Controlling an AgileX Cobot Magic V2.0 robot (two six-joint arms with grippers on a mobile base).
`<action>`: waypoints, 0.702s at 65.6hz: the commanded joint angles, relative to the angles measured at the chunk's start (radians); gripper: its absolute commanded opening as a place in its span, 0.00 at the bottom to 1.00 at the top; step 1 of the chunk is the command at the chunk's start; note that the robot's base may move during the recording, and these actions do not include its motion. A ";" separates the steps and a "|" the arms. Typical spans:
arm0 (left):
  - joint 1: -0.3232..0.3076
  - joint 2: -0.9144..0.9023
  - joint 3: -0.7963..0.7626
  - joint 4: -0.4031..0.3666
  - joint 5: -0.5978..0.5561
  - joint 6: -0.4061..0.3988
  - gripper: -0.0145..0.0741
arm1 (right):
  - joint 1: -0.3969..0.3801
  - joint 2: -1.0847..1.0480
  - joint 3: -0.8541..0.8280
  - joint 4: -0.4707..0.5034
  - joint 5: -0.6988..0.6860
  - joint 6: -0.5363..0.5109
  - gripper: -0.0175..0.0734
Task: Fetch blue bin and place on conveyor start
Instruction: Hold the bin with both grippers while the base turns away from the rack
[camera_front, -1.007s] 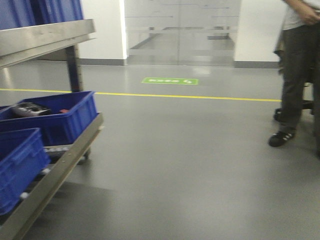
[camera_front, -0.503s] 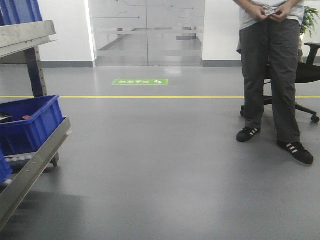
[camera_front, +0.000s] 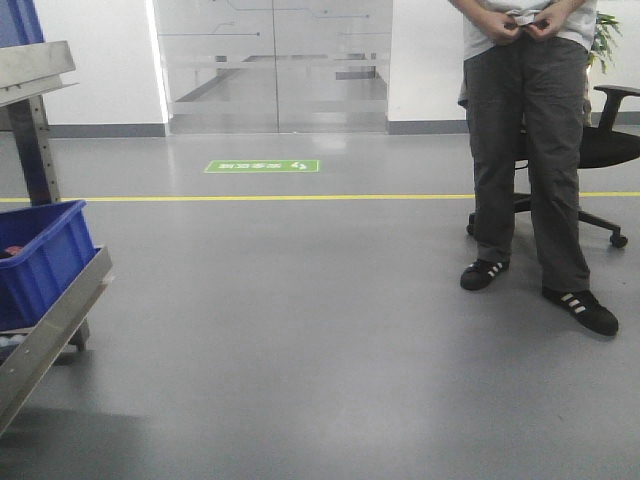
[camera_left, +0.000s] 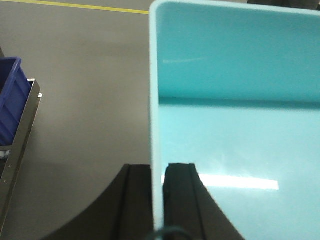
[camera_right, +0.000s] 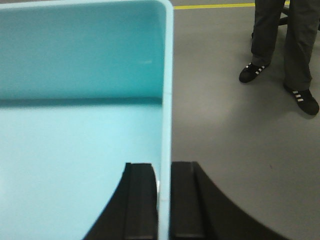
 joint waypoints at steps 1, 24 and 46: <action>0.000 -0.015 -0.010 0.065 -0.011 0.009 0.04 | -0.010 -0.019 -0.011 -0.061 -0.017 -0.008 0.02; 0.000 -0.013 -0.010 0.065 -0.014 0.009 0.04 | -0.010 -0.019 -0.011 -0.061 -0.017 -0.008 0.02; 0.000 -0.013 -0.010 0.068 -0.016 0.009 0.04 | -0.010 -0.019 -0.011 -0.061 -0.017 -0.008 0.02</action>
